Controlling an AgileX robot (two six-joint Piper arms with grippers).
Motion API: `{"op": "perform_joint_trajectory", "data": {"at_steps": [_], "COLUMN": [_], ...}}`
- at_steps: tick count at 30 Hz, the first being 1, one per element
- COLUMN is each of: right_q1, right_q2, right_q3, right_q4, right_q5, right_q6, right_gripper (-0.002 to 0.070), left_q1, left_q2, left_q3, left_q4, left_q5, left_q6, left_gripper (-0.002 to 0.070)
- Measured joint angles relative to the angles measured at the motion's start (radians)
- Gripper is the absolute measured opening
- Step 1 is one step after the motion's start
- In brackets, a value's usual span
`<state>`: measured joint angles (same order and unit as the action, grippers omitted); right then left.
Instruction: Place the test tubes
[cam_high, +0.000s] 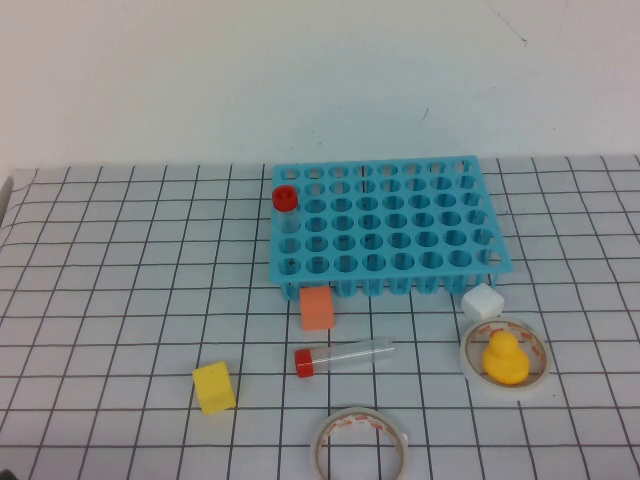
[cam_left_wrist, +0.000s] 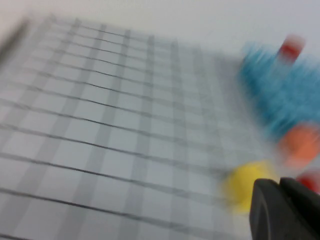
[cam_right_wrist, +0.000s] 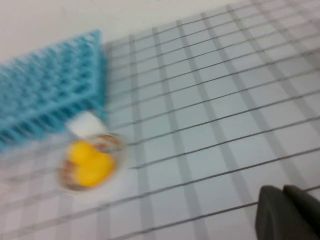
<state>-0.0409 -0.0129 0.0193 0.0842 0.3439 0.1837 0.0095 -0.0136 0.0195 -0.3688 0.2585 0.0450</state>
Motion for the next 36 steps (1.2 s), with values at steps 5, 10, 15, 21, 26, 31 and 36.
{"op": "perform_joint_trajectory", "data": {"at_steps": [5, 10, 15, 21, 26, 31, 36], "right_q1": [0.0, 0.0, 0.0, 0.0, 0.0, 0.0, 0.0], "right_q2": [0.0, 0.0, 0.0, 0.0, 0.0, 0.0, 0.0], "right_q3": [0.004, 0.006, 0.007, 0.007, 0.007, 0.007, 0.007], "right_q4": [0.379, 0.597, 0.637, 0.668, 0.673, 0.674, 0.678], "right_q5": [0.009, 0.011, 0.017, 0.079, 0.089, 0.089, 0.089], "right_q6": [0.086, 0.104, 0.092, 0.058, -0.044, -0.055, -0.062], "right_gripper": [-0.0001, -0.0001, -0.0001, -0.0001, -0.0001, -0.0001, -0.0001], "left_q1": [0.0, 0.0, -0.004, -0.018, -0.018, -0.019, -0.029], "left_q2": [0.0, 0.0, 0.0, 0.081, 0.347, 0.608, 0.857], "left_q3": [0.0, 0.0, 0.0, -0.155, -0.413, -0.646, -0.83], "left_q4": [-0.428, -0.532, -0.574, -0.562, -0.506, -0.472, -0.398], "left_q5": [-0.08, -0.132, -0.118, 0.085, 0.382, 0.619, 0.724], "left_q6": [-0.146, -0.162, -0.12, 0.169, 0.543, 0.665, 0.761], "left_gripper": [-0.0001, -0.0001, -0.0001, -0.0001, -0.0001, -0.0001, -0.0001]}}
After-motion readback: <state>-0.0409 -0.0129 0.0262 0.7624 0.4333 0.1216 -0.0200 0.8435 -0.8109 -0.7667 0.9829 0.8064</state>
